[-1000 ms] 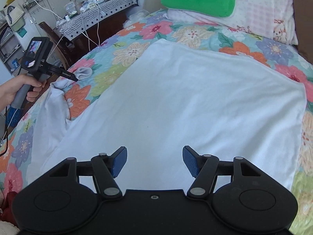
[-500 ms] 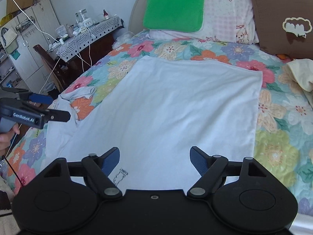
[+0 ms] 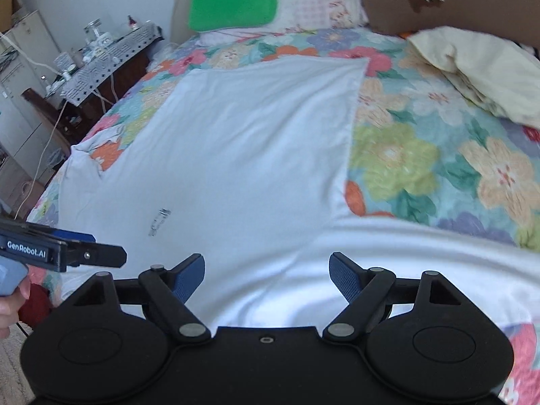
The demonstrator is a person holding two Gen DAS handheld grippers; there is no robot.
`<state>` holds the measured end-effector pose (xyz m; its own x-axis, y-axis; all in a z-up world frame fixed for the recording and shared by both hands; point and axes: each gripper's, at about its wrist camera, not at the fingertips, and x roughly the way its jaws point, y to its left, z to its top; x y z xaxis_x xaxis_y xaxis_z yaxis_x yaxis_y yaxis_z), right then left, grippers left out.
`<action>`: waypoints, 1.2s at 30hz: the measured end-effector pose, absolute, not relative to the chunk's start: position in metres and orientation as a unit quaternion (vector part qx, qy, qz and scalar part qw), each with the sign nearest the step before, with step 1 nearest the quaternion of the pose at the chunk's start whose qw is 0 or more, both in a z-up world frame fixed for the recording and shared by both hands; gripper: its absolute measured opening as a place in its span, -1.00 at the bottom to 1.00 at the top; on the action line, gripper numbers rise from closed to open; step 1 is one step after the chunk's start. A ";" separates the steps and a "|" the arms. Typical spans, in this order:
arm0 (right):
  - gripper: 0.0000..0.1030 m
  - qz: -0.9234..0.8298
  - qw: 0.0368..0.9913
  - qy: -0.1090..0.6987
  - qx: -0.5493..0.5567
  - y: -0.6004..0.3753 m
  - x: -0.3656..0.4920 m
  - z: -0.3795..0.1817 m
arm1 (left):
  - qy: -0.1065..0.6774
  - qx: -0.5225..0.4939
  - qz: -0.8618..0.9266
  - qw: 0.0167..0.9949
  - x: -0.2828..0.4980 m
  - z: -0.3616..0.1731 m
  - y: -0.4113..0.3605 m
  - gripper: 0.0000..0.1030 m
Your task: Fold clothes
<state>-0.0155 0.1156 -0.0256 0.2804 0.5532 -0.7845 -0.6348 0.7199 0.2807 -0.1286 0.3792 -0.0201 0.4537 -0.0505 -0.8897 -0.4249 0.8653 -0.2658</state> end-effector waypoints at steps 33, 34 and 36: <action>-0.77 0.122 0.907 0.350 0.201 -0.115 0.084 -0.102 | 0.502 -0.224 0.000 0.835 -0.073 -0.089 0.283 0.77; -0.82 0.134 0.911 0.340 0.191 -0.105 0.083 -0.094 | 0.503 -0.222 0.000 0.836 -0.073 -0.089 0.283 0.77; -0.87 0.159 0.919 0.319 0.166 -0.083 0.080 -0.075 | 0.503 -0.218 -0.001 0.836 -0.073 -0.088 0.282 0.77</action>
